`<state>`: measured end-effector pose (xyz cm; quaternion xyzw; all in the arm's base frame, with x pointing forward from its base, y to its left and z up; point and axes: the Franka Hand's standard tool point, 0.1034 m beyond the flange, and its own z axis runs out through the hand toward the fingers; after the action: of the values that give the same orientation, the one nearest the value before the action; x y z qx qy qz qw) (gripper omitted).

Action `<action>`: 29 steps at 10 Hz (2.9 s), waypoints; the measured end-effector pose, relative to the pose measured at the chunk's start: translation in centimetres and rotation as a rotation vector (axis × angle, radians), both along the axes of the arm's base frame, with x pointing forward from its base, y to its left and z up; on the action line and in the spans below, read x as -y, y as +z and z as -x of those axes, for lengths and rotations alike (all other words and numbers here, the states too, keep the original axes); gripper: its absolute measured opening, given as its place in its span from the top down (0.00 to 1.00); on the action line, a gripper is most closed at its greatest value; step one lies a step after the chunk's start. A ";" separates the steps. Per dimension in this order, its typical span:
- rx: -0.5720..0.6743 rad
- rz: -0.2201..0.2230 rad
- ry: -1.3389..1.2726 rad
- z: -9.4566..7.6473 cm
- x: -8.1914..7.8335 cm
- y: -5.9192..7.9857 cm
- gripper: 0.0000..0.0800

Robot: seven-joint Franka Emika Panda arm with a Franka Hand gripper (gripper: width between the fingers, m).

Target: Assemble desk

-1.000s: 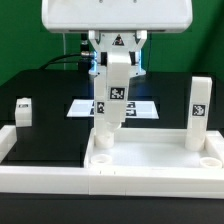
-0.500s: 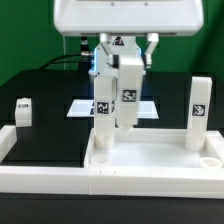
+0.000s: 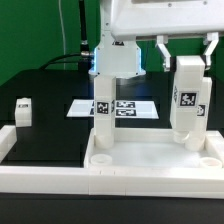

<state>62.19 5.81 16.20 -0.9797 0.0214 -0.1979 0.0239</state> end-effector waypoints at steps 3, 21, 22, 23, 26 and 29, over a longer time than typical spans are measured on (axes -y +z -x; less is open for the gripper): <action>0.134 0.034 0.003 0.1 0.2 0.2 0.64; 0.131 0.038 0.050 -0.4 -4.4 -2.6 0.64; 0.134 0.040 0.055 -0.3 -4.7 -2.8 0.64; 0.129 0.042 0.059 -0.1 -5.0 -3.2 0.64; 0.133 0.046 0.059 0.0 -4.8 -3.5 0.64; 0.147 0.057 0.062 0.7 -4.8 -4.5 0.64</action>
Offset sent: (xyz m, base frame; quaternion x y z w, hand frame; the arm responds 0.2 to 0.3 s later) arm -0.0063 0.0266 0.0008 -0.0155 0.0213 0.0062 0.9996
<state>61.49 10.58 11.73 -0.9629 -0.0165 -0.2692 0.0035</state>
